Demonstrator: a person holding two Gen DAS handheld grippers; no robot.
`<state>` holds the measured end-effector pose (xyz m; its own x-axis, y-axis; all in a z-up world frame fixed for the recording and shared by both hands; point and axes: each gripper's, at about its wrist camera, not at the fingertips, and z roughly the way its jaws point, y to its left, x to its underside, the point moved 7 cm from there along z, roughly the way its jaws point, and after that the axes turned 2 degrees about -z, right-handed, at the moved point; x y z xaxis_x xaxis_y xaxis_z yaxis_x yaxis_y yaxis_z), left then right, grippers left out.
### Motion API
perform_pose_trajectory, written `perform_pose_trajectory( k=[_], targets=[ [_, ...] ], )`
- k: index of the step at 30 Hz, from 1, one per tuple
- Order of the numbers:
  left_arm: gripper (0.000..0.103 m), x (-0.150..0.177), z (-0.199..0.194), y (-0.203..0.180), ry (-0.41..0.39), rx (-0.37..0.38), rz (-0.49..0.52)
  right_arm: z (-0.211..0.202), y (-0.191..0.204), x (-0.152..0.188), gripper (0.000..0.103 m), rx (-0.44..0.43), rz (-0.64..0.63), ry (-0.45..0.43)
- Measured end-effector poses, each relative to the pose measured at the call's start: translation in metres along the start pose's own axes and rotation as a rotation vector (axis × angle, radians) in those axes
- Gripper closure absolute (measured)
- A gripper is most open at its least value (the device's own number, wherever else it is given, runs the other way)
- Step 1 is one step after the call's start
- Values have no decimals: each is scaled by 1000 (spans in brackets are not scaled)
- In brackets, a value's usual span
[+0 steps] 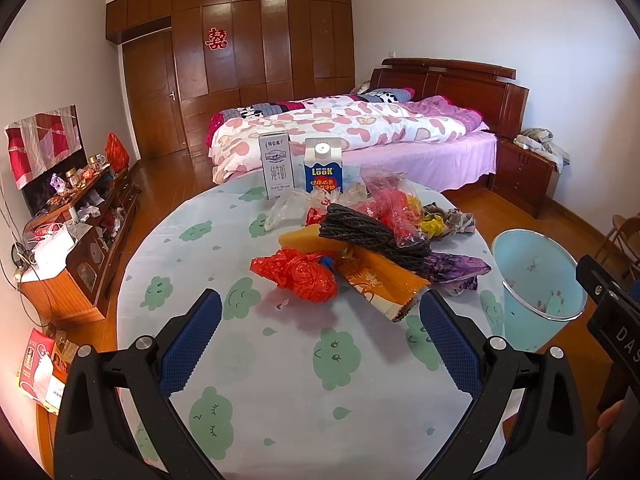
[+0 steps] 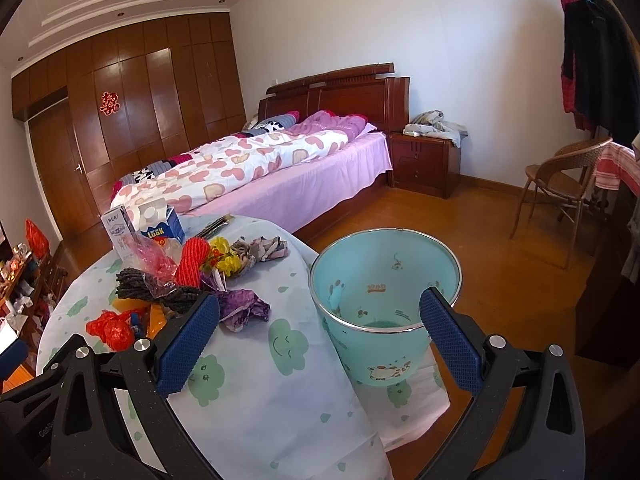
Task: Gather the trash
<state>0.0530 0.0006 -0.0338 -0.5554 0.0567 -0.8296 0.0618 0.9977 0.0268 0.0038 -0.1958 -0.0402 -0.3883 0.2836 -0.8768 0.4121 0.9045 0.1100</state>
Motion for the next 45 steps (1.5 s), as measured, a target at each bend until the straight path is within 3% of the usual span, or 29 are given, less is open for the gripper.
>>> perform_pose_trajectory(
  k=[45],
  targets=[
    [6,1,-1,0,3,-2,3,2,0,4,5,-7,3,20]
  ],
)
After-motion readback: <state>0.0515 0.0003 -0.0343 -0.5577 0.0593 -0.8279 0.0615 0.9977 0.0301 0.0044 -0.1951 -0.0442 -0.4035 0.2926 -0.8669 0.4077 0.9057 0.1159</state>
